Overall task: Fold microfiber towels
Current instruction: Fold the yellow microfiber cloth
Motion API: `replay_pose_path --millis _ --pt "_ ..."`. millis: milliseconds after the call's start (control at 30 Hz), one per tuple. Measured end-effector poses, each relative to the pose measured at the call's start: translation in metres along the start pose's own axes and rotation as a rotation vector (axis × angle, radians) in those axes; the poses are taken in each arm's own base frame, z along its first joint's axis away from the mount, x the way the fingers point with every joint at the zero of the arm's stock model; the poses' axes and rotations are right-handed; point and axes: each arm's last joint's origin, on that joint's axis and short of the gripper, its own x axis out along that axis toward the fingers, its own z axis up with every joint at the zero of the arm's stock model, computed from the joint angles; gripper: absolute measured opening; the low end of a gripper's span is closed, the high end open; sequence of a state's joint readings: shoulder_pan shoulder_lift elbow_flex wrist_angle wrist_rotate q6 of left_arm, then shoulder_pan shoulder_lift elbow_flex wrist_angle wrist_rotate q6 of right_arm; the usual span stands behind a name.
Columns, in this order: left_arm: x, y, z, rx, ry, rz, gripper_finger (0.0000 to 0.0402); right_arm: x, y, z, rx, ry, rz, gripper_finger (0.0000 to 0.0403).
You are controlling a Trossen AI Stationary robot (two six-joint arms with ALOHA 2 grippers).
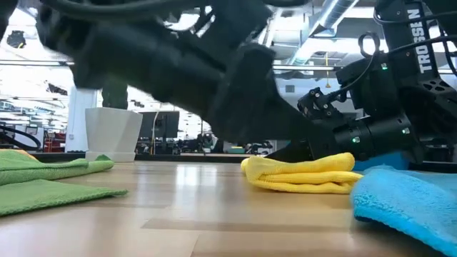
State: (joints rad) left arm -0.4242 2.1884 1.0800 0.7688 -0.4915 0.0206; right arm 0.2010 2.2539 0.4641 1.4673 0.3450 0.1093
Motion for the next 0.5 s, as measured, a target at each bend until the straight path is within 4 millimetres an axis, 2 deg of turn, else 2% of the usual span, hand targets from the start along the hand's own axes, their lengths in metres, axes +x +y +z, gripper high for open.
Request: replay_pose_path --millis 100,300,500 --pt "0.01 -0.005 -0.013 -0.023 -0.041 0.024 0.0048 0.0 0.0 0.0 -0.001 0.0 0.001 0.0024" --pt "0.031 -0.014 -0.015 -0.033 -0.058 0.011 0.0048 0.0 0.0 0.0 -0.001 -0.003 0.001 0.0028" --pt "0.045 -0.001 -0.021 -0.147 0.017 -0.1 0.0048 0.0 0.0 0.0 -0.002 -0.005 0.002 0.0025"
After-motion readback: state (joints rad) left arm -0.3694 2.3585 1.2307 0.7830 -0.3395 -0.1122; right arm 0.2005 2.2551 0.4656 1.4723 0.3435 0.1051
